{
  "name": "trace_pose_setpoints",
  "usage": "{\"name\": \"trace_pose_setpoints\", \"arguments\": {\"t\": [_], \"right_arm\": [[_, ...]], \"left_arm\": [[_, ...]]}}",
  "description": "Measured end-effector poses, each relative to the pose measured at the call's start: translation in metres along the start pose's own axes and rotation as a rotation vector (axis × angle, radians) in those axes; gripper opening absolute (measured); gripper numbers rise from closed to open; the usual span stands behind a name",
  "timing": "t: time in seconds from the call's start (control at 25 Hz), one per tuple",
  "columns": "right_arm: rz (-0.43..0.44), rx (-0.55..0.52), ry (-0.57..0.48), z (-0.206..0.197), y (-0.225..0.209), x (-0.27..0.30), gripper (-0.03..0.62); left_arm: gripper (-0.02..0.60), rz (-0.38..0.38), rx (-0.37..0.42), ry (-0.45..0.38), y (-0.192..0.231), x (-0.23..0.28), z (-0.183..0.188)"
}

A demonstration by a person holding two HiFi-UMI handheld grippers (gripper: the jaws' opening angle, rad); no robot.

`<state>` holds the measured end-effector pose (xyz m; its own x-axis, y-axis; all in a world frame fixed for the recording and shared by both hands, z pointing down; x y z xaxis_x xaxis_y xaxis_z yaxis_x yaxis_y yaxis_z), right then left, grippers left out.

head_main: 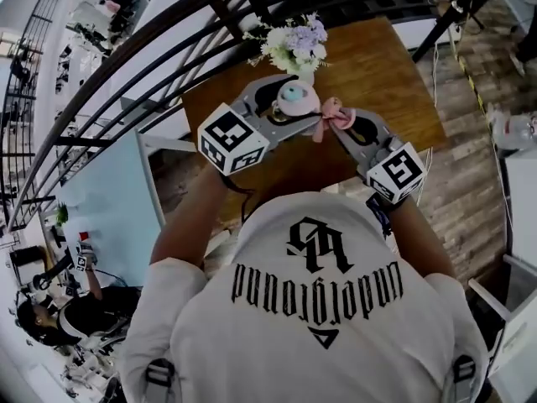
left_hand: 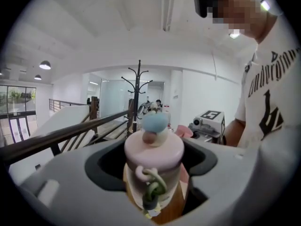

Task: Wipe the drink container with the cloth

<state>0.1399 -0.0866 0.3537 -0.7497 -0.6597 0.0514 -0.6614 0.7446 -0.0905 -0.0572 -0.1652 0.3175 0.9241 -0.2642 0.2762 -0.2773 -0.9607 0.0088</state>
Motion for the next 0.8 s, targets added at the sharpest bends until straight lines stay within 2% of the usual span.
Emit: {"name": "trace_pose_setpoints", "arguments": {"t": [0.2, 0.32, 0.44, 0.68, 0.8], "right_arm": [[0.021, -0.095, -0.107, 0.054, 0.007, 0.008, 0.046], [0.025, -0.093, -0.147, 0.063, 0.010, 0.016, 0.047], [0.031, -0.066, -0.118, 0.049, 0.015, 0.019, 0.048], [0.064, -0.022, -0.008, -0.003, 0.035, 0.030, 0.048], [0.047, -0.025, 0.008, -0.008, 0.037, 0.029, 0.048]], "left_arm": [[0.385, 0.016, 0.003, -0.028, 0.003, -0.015, 0.043], [0.385, 0.043, 0.005, -0.050, 0.006, -0.020, 0.061], [0.385, 0.081, -0.004, -0.054, 0.010, -0.024, 0.072], [0.385, 0.152, -0.006, -0.037, 0.008, -0.024, 0.077], [0.385, 0.165, -0.013, -0.030, 0.006, -0.023, 0.076]]}}
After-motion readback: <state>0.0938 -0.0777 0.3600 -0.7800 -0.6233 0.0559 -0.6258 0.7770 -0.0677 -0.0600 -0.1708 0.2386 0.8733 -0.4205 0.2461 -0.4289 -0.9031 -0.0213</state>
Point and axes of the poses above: the fingertips, and each gripper's own axes: x forward along the fingers, y to its left, z out of its top, the point moved 10 cm from there along -x, backward along the fingers, and after that the axes turned 2 degrees about x, right-handed, at the moved point
